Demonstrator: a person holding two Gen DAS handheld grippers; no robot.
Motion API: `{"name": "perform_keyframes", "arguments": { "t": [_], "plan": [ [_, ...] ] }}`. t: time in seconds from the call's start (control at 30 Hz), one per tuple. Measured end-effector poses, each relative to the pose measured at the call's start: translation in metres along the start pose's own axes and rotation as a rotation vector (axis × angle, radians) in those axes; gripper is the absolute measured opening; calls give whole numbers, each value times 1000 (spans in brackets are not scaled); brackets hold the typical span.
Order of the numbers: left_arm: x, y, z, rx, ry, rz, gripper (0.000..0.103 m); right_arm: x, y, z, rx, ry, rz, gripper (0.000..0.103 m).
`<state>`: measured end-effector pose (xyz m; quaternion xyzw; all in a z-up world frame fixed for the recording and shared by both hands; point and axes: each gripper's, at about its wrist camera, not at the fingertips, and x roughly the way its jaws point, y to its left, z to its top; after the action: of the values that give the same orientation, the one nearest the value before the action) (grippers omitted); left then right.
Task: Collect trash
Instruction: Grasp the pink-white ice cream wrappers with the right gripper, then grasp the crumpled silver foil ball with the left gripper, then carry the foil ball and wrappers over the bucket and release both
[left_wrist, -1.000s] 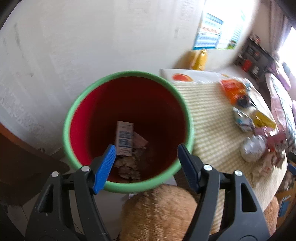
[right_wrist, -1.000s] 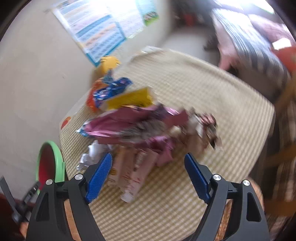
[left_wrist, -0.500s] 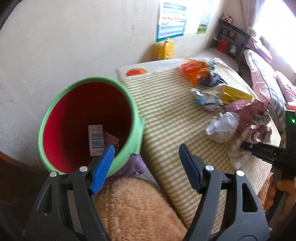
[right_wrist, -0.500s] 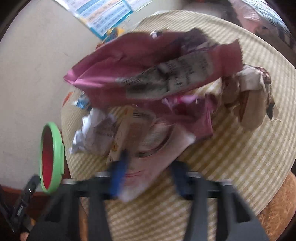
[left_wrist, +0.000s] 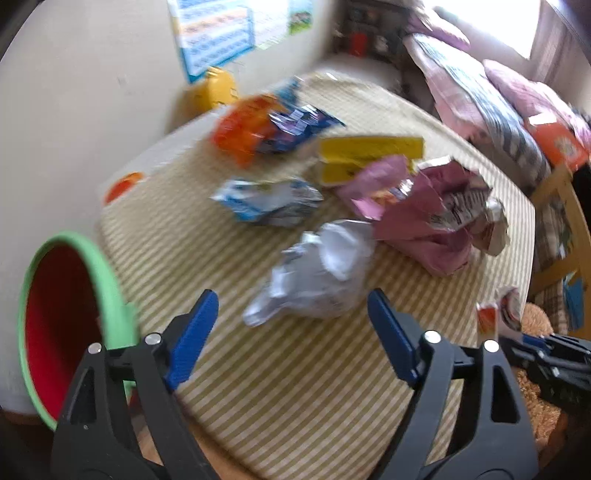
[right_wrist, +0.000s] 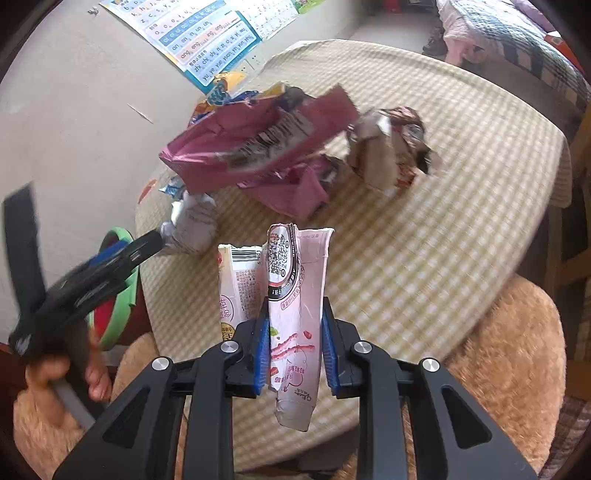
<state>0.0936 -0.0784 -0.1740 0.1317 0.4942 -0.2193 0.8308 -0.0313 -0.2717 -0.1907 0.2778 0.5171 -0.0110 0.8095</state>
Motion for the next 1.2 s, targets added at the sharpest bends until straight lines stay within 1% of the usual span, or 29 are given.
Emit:
{"name": "perform_keyframes", "arguments": {
  "t": [0.07, 0.1, 0.13, 0.17, 0.2, 0.23, 0.27, 0.3, 0.37, 0.4, 0.5, 0.57, 0.7, 0.83, 1.0, 1.2],
  "plan": [
    [19, -10, 7, 33, 40, 30, 80, 3, -1, -3, 5, 10, 5, 23],
    [24, -12, 8, 37, 48, 32, 78, 2, -3, -4, 3, 10, 8, 23],
    [29, -14, 9, 35, 59, 30, 63, 1, -1, -4, -6, 7, 6, 23],
    [32, -15, 8, 30, 68, 44, 51, 0, 0, -5, -17, 3, 3, 23],
    [30, -13, 8, 13, 62, 19, 43, 1, 3, -4, -27, 0, 2, 23],
    [26, -12, 6, -1, 54, 14, 36, 1, 5, -5, -37, -1, 0, 23],
    [21, -11, 5, -10, 46, 19, 34, 1, 6, -5, -45, 0, -1, 23],
    [17, -9, 4, -16, 39, 26, 34, 3, 8, -5, -49, 3, 0, 23],
    [1, -5, -2, -60, 4, 40, 34, 8, 11, -4, -54, 9, 3, 23],
    [-9, 0, -8, -101, -12, 36, 34, 10, 13, -3, -58, 10, 2, 23],
    [-26, 6, -24, -176, -33, 30, 34, 14, 18, -3, -83, 15, -1, 23],
    [-37, 4, -36, -202, -47, 39, 34, 18, 26, -1, -102, 17, -10, 23],
    [-50, 0, -45, -187, -64, 58, 34, 23, 38, -4, -138, 19, -26, 23],
    [-64, -3, -46, -153, -108, 88, 35, 25, 44, -7, -147, 14, -38, 23],
    [-75, 5, -50, -175, -132, 92, 35, 26, 46, -7, -147, 9, -46, 23],
    [-80, 11, -56, -194, -135, 93, 35, 30, 48, -9, -149, 23, -46, 24]
  ]
}}
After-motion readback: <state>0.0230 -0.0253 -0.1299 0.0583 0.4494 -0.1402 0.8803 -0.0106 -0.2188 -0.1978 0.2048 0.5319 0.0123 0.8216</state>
